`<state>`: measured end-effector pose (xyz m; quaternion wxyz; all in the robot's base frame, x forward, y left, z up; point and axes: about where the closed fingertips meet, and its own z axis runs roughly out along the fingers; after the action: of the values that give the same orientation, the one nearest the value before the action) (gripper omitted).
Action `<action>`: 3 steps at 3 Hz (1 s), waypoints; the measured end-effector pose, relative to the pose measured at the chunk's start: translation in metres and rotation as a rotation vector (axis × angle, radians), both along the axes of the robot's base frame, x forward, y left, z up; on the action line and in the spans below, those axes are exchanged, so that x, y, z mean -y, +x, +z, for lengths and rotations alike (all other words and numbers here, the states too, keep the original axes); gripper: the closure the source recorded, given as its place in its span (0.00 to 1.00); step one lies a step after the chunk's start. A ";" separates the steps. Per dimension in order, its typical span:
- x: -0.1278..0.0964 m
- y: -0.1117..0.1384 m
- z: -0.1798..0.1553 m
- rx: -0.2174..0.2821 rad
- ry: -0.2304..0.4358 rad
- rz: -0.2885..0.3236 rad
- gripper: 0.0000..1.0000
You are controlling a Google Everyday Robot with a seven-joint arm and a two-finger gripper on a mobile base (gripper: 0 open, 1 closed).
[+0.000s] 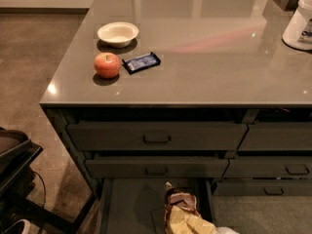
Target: Place brown chip bag into bottom drawer
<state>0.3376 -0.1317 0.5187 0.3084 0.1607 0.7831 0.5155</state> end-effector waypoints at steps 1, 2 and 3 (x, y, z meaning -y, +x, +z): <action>0.000 0.000 0.000 0.000 0.000 0.000 1.00; -0.001 0.001 -0.021 -0.039 0.041 -0.014 1.00; 0.000 0.017 -0.091 -0.116 0.092 -0.041 1.00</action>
Offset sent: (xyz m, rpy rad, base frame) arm 0.0034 -0.0008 -0.0731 0.1373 0.1368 -0.0557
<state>0.3548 -0.1315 0.4273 0.2655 0.2203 0.7715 0.5345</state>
